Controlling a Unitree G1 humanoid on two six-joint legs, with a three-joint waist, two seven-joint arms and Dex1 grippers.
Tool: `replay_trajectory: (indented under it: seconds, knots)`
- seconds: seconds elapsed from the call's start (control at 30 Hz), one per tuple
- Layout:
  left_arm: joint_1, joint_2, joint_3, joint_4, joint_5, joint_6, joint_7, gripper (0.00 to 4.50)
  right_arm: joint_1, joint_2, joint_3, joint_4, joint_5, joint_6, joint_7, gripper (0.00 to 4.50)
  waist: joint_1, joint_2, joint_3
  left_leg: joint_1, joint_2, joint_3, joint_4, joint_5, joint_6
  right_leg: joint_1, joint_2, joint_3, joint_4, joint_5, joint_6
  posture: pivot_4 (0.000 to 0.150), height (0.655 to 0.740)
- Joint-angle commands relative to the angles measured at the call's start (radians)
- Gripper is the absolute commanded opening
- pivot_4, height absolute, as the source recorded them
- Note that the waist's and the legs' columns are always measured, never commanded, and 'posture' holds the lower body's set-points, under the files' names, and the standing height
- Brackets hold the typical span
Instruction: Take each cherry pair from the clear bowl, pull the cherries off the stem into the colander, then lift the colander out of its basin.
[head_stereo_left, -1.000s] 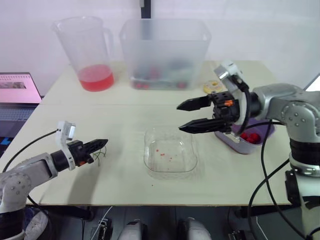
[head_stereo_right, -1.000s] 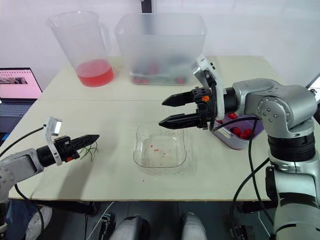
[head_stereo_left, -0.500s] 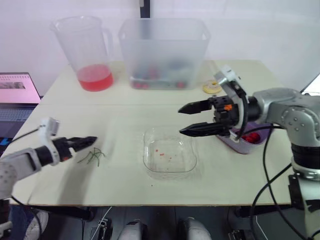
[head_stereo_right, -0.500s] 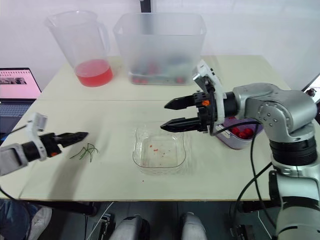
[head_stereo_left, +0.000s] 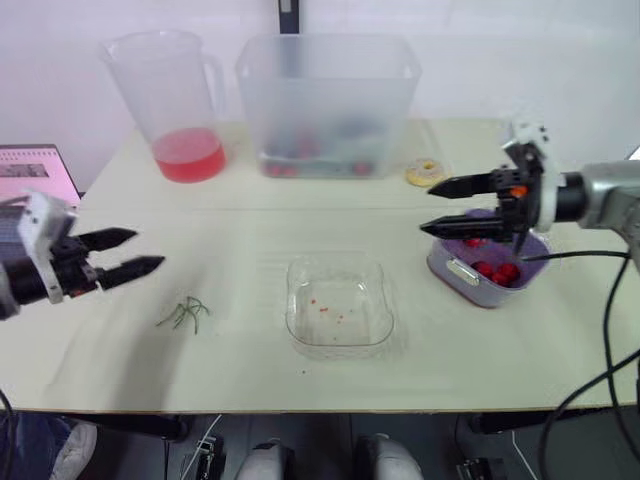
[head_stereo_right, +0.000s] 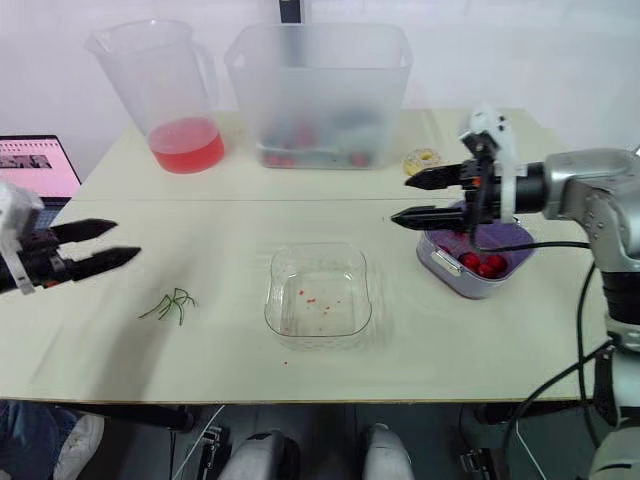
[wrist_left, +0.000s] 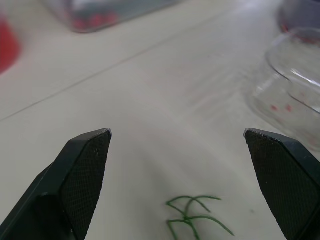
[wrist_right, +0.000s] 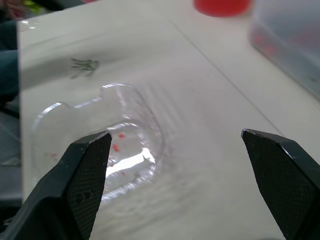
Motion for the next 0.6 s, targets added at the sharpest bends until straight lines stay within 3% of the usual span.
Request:
replay_trajectory:
  seconds: [0.03,0.17,0.33,0.6]
  knots:
    - [-0.072,0.056,-0.003,0.002,0.02,-0.032,-0.06,4.47,0.076,-0.075,-0.103,-0.025,-0.001,-0.032,0.029,4.5,0.0,0.0,0.0,0.0,0.0,0.0,0.0,0.0,0.0,0.0,0.0,0.0,0.0,0.0,0.0,0.15,0.6886]
    - [-0.148,0.043,-0.087,-0.037,0.041,-0.051,-0.1,4.47,0.248,-0.147,-0.215,-0.027,-0.046,-0.068,0.005,4.5,0.0,0.001,0.0,0.001,0.0,0.001,-0.001,0.0,0.0,0.0,0.0,0.0,0.0,0.0,0.0,0.15,0.6886]
    - [-0.222,-0.011,-0.155,-0.158,-0.051,0.031,-0.141,4.47,0.552,-0.239,-0.409,-0.143,-0.091,-0.009,0.046,4.5,0.001,0.001,0.0,0.001,0.0,0.001,0.0,0.0,0.0,0.0,0.0,0.001,0.001,0.0,0.0,0.15,0.6886]
    - [-0.42,-0.065,-0.246,-0.173,-0.096,0.116,-0.155,4.47,0.931,-0.181,-0.823,-0.199,-0.204,0.007,0.156,4.5,0.005,0.0,0.0,0.004,0.001,0.001,0.0,0.0,0.0,0.004,0.002,0.001,0.0,0.0,0.0,0.15,0.6886]
